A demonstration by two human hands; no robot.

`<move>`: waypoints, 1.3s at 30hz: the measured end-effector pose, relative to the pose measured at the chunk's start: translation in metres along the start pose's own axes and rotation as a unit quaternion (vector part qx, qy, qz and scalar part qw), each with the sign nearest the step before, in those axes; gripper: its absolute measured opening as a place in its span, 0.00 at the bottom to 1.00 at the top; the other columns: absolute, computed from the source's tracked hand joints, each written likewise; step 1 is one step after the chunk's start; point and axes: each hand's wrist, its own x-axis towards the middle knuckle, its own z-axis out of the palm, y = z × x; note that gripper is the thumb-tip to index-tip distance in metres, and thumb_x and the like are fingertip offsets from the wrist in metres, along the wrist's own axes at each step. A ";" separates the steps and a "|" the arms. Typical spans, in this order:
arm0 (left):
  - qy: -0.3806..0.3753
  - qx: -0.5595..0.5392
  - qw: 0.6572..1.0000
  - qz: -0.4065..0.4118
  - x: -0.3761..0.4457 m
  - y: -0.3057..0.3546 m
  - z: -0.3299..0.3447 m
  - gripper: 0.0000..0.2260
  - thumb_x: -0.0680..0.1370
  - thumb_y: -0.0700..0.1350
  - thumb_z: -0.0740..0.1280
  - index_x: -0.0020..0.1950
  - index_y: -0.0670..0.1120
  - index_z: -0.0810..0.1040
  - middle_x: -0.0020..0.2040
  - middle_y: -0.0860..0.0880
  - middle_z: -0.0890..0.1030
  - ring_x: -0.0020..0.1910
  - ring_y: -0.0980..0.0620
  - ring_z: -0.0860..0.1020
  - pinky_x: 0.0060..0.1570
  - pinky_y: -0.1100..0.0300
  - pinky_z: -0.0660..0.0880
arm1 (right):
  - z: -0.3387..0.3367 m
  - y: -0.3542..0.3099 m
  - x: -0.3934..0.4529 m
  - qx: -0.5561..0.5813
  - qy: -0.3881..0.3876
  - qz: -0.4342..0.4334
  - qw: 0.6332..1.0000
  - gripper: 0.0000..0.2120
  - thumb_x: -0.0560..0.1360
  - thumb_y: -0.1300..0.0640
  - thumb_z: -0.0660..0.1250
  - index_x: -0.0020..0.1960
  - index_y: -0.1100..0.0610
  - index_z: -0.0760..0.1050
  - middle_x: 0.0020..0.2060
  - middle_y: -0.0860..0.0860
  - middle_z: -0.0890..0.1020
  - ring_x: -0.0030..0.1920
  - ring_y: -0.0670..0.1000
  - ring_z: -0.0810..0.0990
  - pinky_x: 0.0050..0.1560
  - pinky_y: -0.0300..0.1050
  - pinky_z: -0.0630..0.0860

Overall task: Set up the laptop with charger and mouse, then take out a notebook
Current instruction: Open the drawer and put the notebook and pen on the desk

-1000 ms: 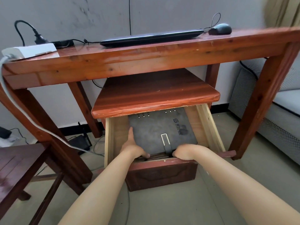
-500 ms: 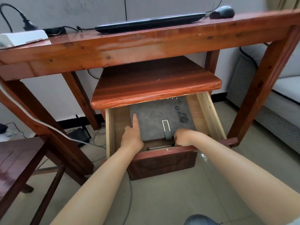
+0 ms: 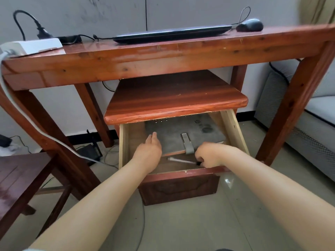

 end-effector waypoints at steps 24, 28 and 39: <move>0.188 -0.365 0.908 0.086 -0.061 -0.095 -0.176 0.08 0.65 0.42 0.70 0.37 0.37 0.81 0.28 0.45 0.83 0.23 0.50 0.81 0.19 0.65 0.74 | -0.086 0.033 -0.078 0.421 0.156 0.184 0.874 0.18 0.78 0.55 0.56 0.30 0.57 0.64 0.27 0.48 0.66 0.35 0.53 0.68 0.29 0.43 0.59; 0.189 -0.390 0.901 0.020 -0.081 -0.139 -0.222 0.09 0.65 0.41 0.70 0.39 0.36 0.81 0.28 0.43 0.83 0.24 0.49 0.81 0.19 0.63 0.75 | -0.135 0.019 -0.098 0.477 0.125 0.203 0.846 0.18 0.78 0.57 0.57 0.29 0.53 0.62 0.26 0.48 0.67 0.31 0.50 0.66 0.29 0.42 0.59; 0.251 -0.421 0.866 -0.100 -0.110 -0.245 -0.312 0.09 0.67 0.34 0.75 0.43 0.32 0.79 0.35 0.37 0.84 0.31 0.41 0.83 0.28 0.58 0.80 | -0.291 -0.009 -0.103 0.549 0.129 0.160 0.810 0.11 0.78 0.57 0.55 0.44 0.58 0.73 0.40 0.52 0.79 0.30 0.46 0.70 0.32 0.39 0.66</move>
